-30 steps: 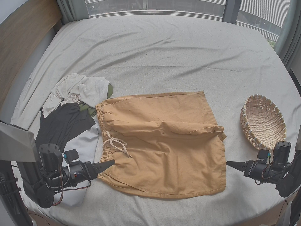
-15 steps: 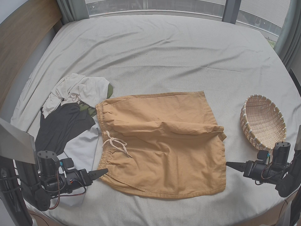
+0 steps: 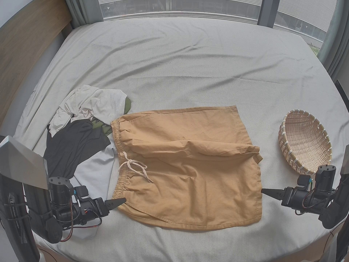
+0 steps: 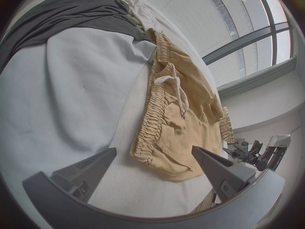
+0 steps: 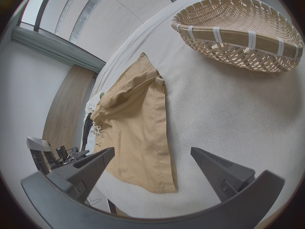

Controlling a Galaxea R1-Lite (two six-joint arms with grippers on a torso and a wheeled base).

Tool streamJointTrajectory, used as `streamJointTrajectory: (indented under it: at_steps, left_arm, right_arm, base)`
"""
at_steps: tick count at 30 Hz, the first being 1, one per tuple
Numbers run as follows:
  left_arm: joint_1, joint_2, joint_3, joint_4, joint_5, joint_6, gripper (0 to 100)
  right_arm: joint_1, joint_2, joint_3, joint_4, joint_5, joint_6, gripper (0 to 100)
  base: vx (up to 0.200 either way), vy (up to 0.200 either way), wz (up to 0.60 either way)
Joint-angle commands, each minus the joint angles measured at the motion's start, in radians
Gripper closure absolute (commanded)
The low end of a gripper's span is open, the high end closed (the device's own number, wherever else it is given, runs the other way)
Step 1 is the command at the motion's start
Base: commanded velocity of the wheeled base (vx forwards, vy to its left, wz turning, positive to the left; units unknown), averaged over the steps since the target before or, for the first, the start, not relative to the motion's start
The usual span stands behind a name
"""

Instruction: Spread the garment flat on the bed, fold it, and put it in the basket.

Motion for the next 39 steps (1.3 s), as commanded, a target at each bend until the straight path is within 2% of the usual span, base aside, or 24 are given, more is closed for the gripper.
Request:
streamJointTrajectory:
  at_steps: [1,8,10,12,14,17,22,24,28,29,32,33,39]
  left_arm:
    - [0.0,0.039,-0.027,-0.001,0.001,0.0,100]
    - [0.003,0.053,-0.056,-0.001,0.002,-0.002,100]
    - [0.005,0.051,-0.058,-0.002,0.002,-0.002,100]
    - [0.005,0.048,-0.056,-0.002,0.002,-0.002,100]
    - [0.003,0.045,-0.056,-0.002,0.002,-0.002,100]
    - [0.003,0.044,-0.059,-0.004,0.002,-0.002,100]
    - [0.003,0.044,-0.059,-0.004,0.002,-0.002,100]
    - [0.003,0.044,-0.059,-0.004,0.002,-0.002,100]
    - [0.002,0.042,-0.059,-0.004,0.002,-0.002,100]
    - [0.0,0.042,-0.061,-0.004,0.002,-0.002,100]
    - [-0.002,0.041,-0.062,-0.004,0.002,-0.002,100]
    - [0.0,0.039,-0.064,-0.004,0.002,-0.002,100]
    - [0.003,0.031,-0.065,-0.004,0.002,-0.002,100]
  right_arm:
    - [0.0,0.003,0.018,0.002,0.0,0.0,0]
    - [0.002,0.001,0.018,0.028,0.0,-0.003,0]
    - [0.005,-0.008,0.018,0.107,0.0,-0.018,0]
    - [0.011,-0.012,0.018,0.173,0.0,-0.057,0]
    - [0.011,-0.009,0.018,0.278,0.003,-0.139,0]
    - [0.014,-0.006,0.018,0.328,0.008,-0.199,0]
    - [0.028,0.001,0.018,0.316,0.01,-0.199,0]
    - [0.056,0.037,0.018,0.281,0.008,-0.199,0]
    - [0.063,0.118,0.018,0.178,0.002,-0.201,0]
    - [0.069,0.184,0.018,0.097,-0.001,-0.201,0]
    - [0.079,0.222,0.018,0.058,-0.006,-0.198,0]
    - [0.105,0.267,0.018,0.022,-0.032,-0.19,0]
    - [0.123,0.274,0.018,0.015,-0.041,-0.188,0]
  base:
    - [0.0,0.0,0.0]
    - [0.0,0.0,0.0]
    - [0.0,0.0,0.0]
    - [0.0,0.0,0.0]
    - [0.0,0.0,0.0]
    - [0.0,0.0,0.0]
    - [0.0,0.0,0.0]
    - [0.0,0.0,0.0]
    - [0.0,0.0,0.0]
    - [0.0,0.0,0.0]
    - [0.0,0.0,0.0]
    - [0.0,0.0,0.0]
    - [0.0,0.0,0.0]
